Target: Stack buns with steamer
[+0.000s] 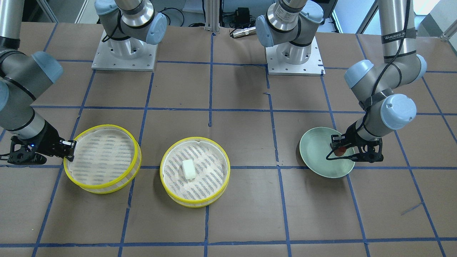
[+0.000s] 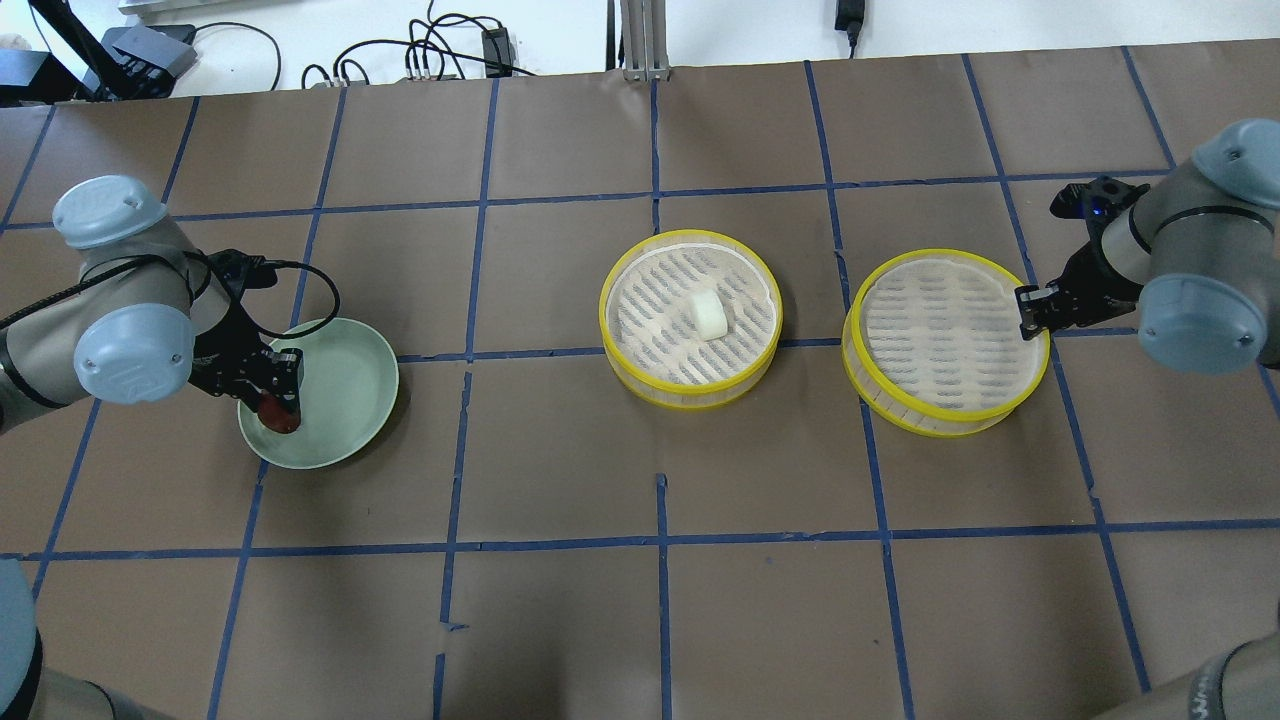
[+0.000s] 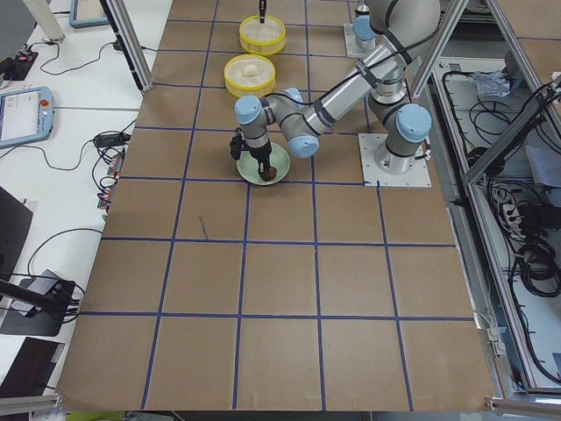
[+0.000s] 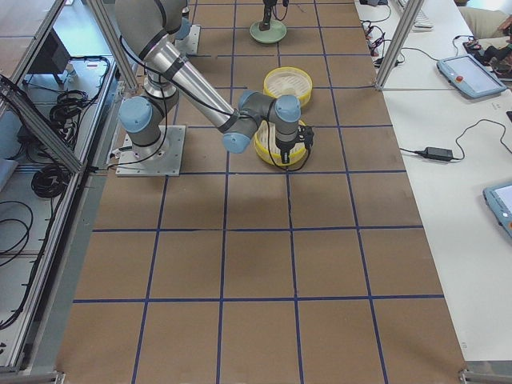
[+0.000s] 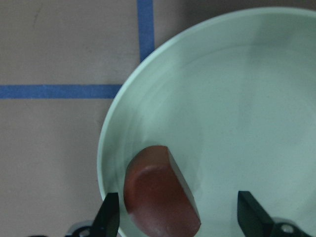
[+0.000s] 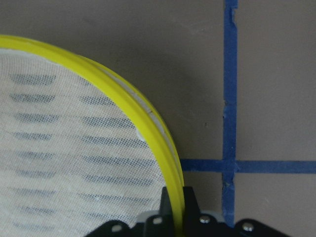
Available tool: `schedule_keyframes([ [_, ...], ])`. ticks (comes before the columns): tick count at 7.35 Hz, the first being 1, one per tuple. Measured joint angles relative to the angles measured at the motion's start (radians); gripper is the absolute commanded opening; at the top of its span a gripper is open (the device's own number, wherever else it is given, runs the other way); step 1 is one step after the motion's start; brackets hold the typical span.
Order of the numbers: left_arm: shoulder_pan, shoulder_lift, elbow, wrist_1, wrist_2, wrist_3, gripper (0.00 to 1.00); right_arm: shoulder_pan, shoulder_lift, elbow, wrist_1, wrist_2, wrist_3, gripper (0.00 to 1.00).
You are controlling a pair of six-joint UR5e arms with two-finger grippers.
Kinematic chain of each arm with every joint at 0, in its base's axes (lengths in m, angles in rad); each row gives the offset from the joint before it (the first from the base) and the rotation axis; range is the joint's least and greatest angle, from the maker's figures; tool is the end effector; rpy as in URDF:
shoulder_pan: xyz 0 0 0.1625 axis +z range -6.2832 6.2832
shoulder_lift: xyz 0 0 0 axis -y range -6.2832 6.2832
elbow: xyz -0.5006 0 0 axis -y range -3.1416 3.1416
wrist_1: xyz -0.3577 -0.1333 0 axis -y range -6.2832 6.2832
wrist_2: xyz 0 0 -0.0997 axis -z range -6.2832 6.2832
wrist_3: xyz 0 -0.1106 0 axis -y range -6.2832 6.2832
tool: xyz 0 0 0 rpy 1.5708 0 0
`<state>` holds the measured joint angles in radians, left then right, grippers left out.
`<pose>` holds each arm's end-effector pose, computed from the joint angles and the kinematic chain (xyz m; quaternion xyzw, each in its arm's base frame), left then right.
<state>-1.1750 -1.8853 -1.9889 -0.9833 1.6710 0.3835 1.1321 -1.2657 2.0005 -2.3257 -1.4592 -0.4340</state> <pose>0.0813 -0.5117 0.2760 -0.0025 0.9961 0.0859 0.0187 -0.0881 -0.5305 0.2923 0.0018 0.9984 -0.0327 0.0463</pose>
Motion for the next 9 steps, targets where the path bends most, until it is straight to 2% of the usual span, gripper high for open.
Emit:
schedule_keyframes([
  [4,-0.005,0.007,0.023,0.001,-0.002,-0.004,0.0,0.001,-0.04,-0.022,0.019,-0.039,0.003,0.07],
  [6,-0.03,0.022,0.076,-0.029,-0.002,-0.017,0.01,0.015,-0.122,-0.068,0.139,-0.052,0.033,0.07],
  [7,-0.055,0.029,0.119,-0.073,-0.006,-0.033,0.01,0.05,-0.146,-0.101,0.199,-0.05,0.093,0.07],
  [9,-0.142,0.035,0.196,-0.151,-0.008,-0.129,0.01,0.205,-0.145,-0.16,0.238,-0.047,0.298,0.07],
])
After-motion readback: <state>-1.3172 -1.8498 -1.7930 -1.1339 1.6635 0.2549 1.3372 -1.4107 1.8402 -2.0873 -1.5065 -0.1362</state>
